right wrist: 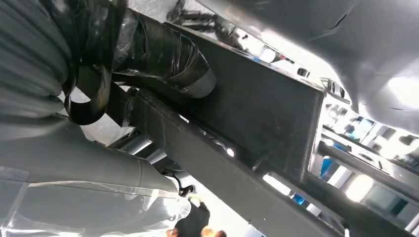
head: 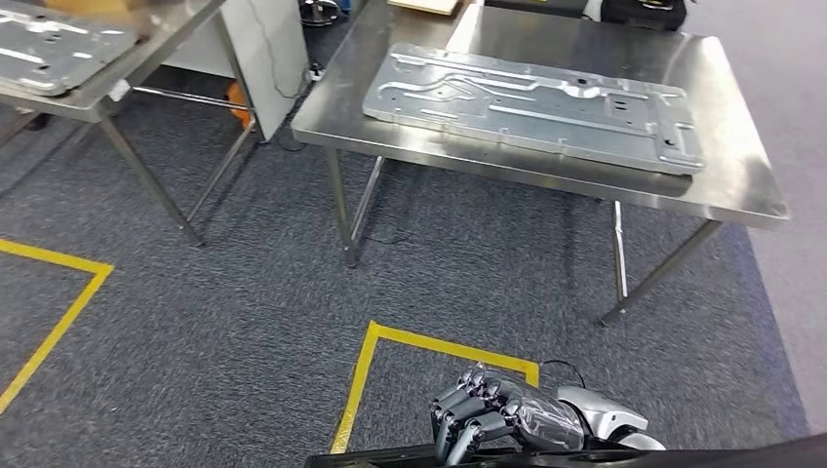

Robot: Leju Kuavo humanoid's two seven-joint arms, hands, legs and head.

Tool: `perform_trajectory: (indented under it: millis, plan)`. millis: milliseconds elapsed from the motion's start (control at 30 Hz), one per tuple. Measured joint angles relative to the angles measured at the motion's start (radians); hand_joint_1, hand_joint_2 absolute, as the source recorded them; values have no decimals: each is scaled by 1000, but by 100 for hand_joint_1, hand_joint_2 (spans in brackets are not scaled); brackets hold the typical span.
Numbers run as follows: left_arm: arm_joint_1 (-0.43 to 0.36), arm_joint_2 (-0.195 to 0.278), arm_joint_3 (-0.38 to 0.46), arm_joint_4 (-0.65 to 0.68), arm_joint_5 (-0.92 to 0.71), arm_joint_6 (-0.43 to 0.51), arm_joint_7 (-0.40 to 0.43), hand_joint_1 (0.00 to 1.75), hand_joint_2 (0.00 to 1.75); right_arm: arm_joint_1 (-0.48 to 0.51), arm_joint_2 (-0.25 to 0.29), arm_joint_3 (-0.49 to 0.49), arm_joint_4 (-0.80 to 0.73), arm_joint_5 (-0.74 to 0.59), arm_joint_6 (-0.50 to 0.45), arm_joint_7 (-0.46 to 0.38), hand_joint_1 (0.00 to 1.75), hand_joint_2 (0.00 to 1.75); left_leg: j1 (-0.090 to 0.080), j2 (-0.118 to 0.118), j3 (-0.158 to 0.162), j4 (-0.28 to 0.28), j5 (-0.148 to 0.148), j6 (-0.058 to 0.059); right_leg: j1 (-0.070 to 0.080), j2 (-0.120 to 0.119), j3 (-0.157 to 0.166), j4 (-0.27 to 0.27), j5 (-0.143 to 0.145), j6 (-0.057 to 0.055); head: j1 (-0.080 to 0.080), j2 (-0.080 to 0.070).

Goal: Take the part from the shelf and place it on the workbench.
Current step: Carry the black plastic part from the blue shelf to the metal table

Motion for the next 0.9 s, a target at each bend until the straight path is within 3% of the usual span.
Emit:
perform_trajectory:
  millis: [33, 67, 133, 167, 233, 300, 367, 433, 500, 533, 567, 633, 667, 700, 800, 867, 900]
  plan:
    - [0, -2, 2, 0, 3, -2, -4, 0, 175, 0, 0, 1, 2, 1, -2, 1, 173, 175, 0, 13, 3, 0, -3, -2, -4, -4, -1, -2, 15, 3, 0, 0]
    - [-1, -4, 5, 0, 7, -4, -7, 0, 175, 0, 0, 1, 3, 2, -5, 3, 173, 175, 1, 25, 7, 0, -7, -5, -7, -10, 21, -45, 46, 5, 0, 0]
    - [-2, -7, 13, 0, 14, -5, -13, 0, 175, 0, 0, 1, 4, 4, -8, 7, 173, 175, -1, 45, 18, 1, -16, -14, -6, -47, 95, -187, 111, 4, 0, 0]
    - [-2, -8, 16, 0, 17, -6, -16, 0, 175, -1, 0, 2, 5, 5, -10, 8, 173, 175, -4, 54, 24, 3, -21, -20, -3, -63, 123, -241, 129, -2, 0, 0]
    - [-4, -9, 22, 0, 19, -6, -18, 0, 175, -1, 0, 3, 5, 7, -12, 9, 173, 175, -8, 71, 31, 4, -31, -34, 4, -70, 138, -275, 132, -18, 0, 0]
    - [-7, -9, 25, 0, 19, -6, -19, 0, 175, 0, 0, 4, 6, 7, -14, 9, 173, 175, -6, 81, 36, 8, -40, -47, 4, -46, 136, -272, 131, -34, -1, 0]
    - [-10, -9, 27, 0, 19, -6, -21, 0, 175, 0, 0, 4, 6, 7, -15, 9, 173, 175, 0, 46, 18, 58, -77, -55, 1, -26, 139, -276, 132, -48, -1, 0]
    - [-9, -9, 31, 0, 19, -8, -22, 0, 175, -1, 0, 5, 7, 6, -16, 8, 173, 175, 2, -3, -45, 187, -143, -57, 0, -7, 140, -277, 132, -58, -1, 0]
    - [-4, -8, 37, 0, 21, -9, -23, 0, 175, 1, 0, 6, 9, 6, -17, 8, 173, 175, 2, -18, -110, 304, -177, -57, 4, 18, 142, -277, 130, -63, -1, 0]
    - [-2, -7, 40, 0, 23, -8, -23, 0, 175, 2, 0, 7, 10, 6, -17, 8, 173, 175, 2, -21, -122, 314, -164, -56, 6, 32, 144, -276, 128, -63, -1, 0]
    - [-1, -5, 42, 0, 26, -7, -23, 0, 175, 4, 0, 8, 10, 7, -18, 8, 173, 175, 2, -24, -115, 283, -130, -52, 7, 44, 147, -275, 127, -63, -1, 0]
    - [-2, 1, 47, 0, 31, -3, -24, 0, 175, 6, 0, 8, 10, 12, -25, 7, 173, 175, -2, -37, -66, 148, -45, -37, 9, 63, 154, -272, 122, -62, -1, 0]
    - [-3, 5, 50, 0, 34, -1, -25, 0, 175, 8, 0, 8, 10, 17, -29, 6, 173, 175, -5, -44, -44, 87, -18, -29, 11, 70, 156, -271, 120, -59, -1, 0]
    - [-6, 9, 53, 0, 37, 1, -26, 0, 175, 10, -1, 8, 10, 22, -32, 5, 173, 175, -8, -49, -30, 49, -4, -24, 10, 76, 156, -270, 118, -55, -1, 0]
    - [-11, 15, 64, 0, 45, 5, -28, 0, 175, 15, -2, 7, 9, 33, -37, 1, 173, 175, -9, -47, -19, 23, 2, -16, 6, 81, 154, -273, 117, -36, -1, 0]
    - [-10, 16, 70, 0, 51, 5, -32, 0, 175, 16, -4, 6, 8, 38, -41, -3, 173, 175, -3, -40, -14, 10, 11, -7, 9, 54, 140, -242, 93, -26, -1, 0]
    - [-9, 17, 73, 0, 56, 3, -35, 0, 175, 17, -6, 5, 7, 40, -43, -5, 173, 175, 1, -36, -12, 5, 14, -4, 9, 35, 119, -197, 66, -22, 0, 0]
